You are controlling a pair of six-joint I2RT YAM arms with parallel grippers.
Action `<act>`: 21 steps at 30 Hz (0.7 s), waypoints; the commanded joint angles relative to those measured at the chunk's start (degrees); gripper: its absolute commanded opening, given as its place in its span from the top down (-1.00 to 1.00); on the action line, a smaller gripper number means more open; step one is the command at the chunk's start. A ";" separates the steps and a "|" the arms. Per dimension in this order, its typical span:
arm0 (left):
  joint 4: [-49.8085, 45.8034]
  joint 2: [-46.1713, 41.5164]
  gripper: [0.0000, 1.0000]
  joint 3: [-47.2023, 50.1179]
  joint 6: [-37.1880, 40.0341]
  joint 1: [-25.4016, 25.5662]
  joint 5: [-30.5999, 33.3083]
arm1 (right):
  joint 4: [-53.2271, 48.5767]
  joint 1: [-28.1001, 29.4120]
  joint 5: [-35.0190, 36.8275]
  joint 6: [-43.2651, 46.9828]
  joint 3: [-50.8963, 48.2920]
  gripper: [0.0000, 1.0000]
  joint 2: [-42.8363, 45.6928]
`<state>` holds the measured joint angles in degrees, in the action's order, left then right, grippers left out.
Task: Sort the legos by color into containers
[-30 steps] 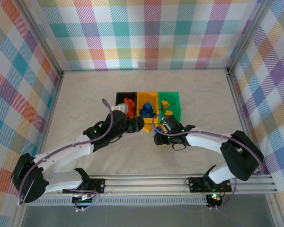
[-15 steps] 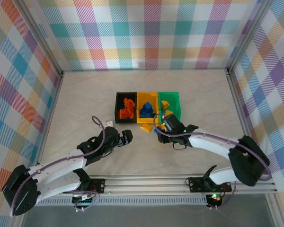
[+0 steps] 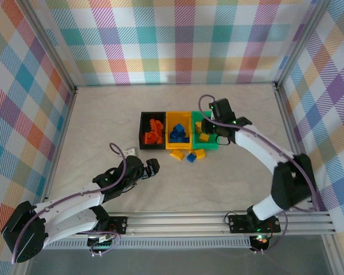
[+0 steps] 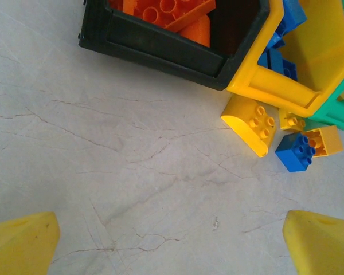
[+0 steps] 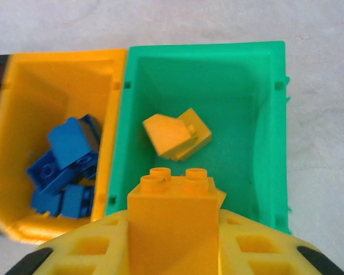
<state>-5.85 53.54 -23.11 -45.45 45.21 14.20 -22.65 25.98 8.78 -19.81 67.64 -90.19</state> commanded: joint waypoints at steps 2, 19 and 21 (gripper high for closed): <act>-1.48 -2.33 -1.00 -0.35 -0.60 -0.37 0.13 | -3.90 -0.92 1.14 2.15 6.00 0.34 -7.40; -3.14 -5.32 -1.00 -0.86 -0.63 -0.43 0.32 | 1.64 3.25 -3.16 -2.06 -8.90 -0.45 10.80; -2.95 -5.12 -1.00 -0.80 -0.66 -0.48 0.39 | 3.74 4.44 -3.44 -3.77 -14.47 -0.46 14.23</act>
<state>-8.84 48.84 -23.11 -45.65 45.10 14.22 -21.08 28.95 6.81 -20.62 58.41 -78.56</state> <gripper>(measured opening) 0.998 0.728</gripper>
